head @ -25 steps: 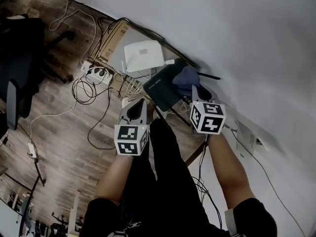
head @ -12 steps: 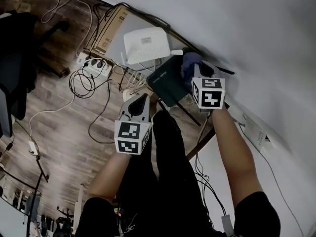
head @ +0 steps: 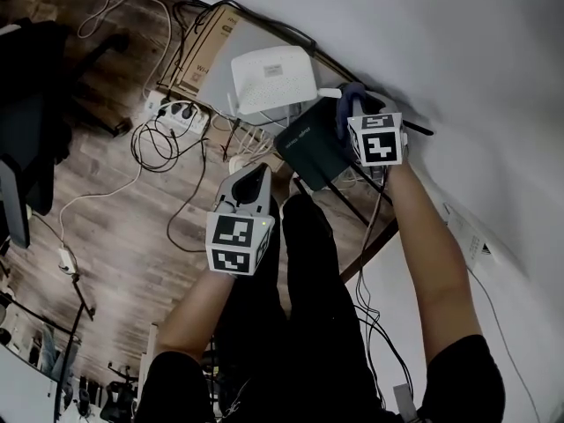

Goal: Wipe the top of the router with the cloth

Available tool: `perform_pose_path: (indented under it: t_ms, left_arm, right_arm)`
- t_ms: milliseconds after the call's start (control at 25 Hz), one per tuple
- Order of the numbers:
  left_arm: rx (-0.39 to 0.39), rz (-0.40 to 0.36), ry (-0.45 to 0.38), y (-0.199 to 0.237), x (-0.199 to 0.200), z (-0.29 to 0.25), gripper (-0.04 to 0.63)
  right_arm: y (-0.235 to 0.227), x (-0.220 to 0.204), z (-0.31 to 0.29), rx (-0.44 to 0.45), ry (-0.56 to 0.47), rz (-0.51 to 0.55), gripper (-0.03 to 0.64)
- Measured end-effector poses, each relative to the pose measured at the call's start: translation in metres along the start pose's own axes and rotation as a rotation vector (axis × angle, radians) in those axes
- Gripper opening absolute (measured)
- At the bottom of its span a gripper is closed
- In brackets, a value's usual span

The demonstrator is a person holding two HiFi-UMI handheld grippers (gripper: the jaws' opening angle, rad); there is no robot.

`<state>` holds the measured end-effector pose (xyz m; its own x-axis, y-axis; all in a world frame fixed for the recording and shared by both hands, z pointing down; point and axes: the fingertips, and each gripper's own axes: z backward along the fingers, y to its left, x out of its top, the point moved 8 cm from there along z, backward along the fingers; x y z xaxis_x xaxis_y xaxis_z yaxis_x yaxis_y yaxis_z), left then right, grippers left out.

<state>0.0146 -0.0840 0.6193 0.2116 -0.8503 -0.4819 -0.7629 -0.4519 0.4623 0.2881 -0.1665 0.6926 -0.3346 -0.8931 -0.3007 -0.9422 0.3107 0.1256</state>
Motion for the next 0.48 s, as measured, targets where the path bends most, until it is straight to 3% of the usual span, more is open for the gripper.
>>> perform_pose_path:
  t_ms: [360,480]
  left_arm:
    - [-0.012,-0.013,0.021,0.003,-0.006,0.0,0.002]
    - [-0.01,-0.01,0.025,0.003,-0.008,-0.001,0.002]
  right_arm:
    - [-0.002,-0.024,-0.025,-0.049,0.122,0.193,0.006]
    - [-0.009,-0.034,-0.027,-0.05,0.183,0.194,0.006]
